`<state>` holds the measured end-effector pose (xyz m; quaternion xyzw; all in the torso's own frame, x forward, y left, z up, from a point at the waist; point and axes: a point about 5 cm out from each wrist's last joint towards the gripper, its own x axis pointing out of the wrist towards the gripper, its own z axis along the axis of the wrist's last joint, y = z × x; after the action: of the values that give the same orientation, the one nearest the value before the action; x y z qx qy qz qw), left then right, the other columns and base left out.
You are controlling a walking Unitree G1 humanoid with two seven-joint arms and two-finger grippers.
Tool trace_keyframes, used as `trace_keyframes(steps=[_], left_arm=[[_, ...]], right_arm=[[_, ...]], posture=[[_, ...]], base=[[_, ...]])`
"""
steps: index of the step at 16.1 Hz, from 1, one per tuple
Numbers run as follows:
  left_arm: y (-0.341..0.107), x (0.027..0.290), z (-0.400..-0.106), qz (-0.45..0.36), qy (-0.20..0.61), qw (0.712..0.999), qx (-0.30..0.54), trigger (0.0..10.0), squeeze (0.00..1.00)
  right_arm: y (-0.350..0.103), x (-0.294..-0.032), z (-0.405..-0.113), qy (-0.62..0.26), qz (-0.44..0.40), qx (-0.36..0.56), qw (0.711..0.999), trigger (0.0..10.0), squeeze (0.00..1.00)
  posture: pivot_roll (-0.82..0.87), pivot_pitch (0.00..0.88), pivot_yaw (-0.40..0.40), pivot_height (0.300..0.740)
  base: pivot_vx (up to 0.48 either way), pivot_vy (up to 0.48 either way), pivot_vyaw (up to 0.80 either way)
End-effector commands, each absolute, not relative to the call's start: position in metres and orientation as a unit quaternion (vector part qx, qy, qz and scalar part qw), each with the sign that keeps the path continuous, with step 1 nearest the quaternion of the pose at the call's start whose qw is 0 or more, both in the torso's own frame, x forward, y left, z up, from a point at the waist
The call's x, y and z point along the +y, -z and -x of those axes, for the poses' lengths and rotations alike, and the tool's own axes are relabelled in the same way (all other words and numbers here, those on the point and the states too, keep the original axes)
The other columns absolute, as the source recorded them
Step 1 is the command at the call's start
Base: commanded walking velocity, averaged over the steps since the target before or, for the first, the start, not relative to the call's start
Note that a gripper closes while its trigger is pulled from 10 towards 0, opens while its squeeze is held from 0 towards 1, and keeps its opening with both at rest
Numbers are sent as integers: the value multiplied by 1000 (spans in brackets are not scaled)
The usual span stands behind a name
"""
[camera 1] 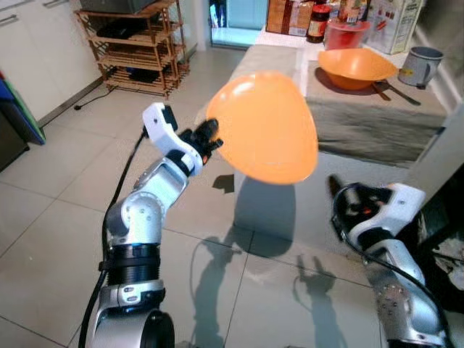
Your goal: Setting the table
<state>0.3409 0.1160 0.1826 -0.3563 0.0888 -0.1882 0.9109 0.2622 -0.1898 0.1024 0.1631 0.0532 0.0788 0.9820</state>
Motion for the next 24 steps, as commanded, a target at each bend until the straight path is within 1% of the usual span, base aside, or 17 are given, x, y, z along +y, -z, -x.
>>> trace_keyframes(steps=[1,3,6,9,11,12,13,16,21,24], left_arm=[[-191,119,-336,350,210,909,86,0,0],[-189,122,-334,345,212,908,109,0,0],[-191,130,-336,351,203,906,121,0,0],[-194,131,-333,364,214,897,130,0,0],[-199,136,-336,370,210,897,122,0,0],[-207,140,-340,382,207,894,111,0,0],[-212,139,-339,392,210,889,108,0,0],[-222,125,-329,423,239,866,117,0,0],[-215,116,-319,428,247,858,140,0,0],[-208,119,-320,422,234,864,146,0,0]], right_arm=[[-110,-178,-256,-163,-149,65,973,10000,0],[-111,-183,-247,-217,-112,89,966,10000,0],[-116,-189,-237,-272,-66,110,954,10000,0],[-116,-190,-236,-278,-57,114,952,10000,0],[-116,-196,-238,-257,-86,110,956,10000,0],[-116,-201,-240,-239,-122,105,958,10000,0],[-115,-202,-241,-236,-139,104,956,10000,0],[-112,-202,-240,-235,-170,110,951,10000,0],[-125,-198,-244,-257,-207,96,939,10000,0],[-131,-197,-243,-272,-225,93,931,10000,0]], posture=[[-60,29,34,740],[-61,31,34,740],[-61,33,33,740],[-58,35,33,740],[-56,38,34,740],[-54,37,34,740],[-53,37,35,740],[-52,42,36,740],[-50,45,30,740],[-51,43,27,740]], base=[[0,0,0],[0,0,0],[0,0,0],[0,0,0],[0,0,0],[0,0,0],[0,0,0],[0,0,0],[0,0,0],[0,0,0]])
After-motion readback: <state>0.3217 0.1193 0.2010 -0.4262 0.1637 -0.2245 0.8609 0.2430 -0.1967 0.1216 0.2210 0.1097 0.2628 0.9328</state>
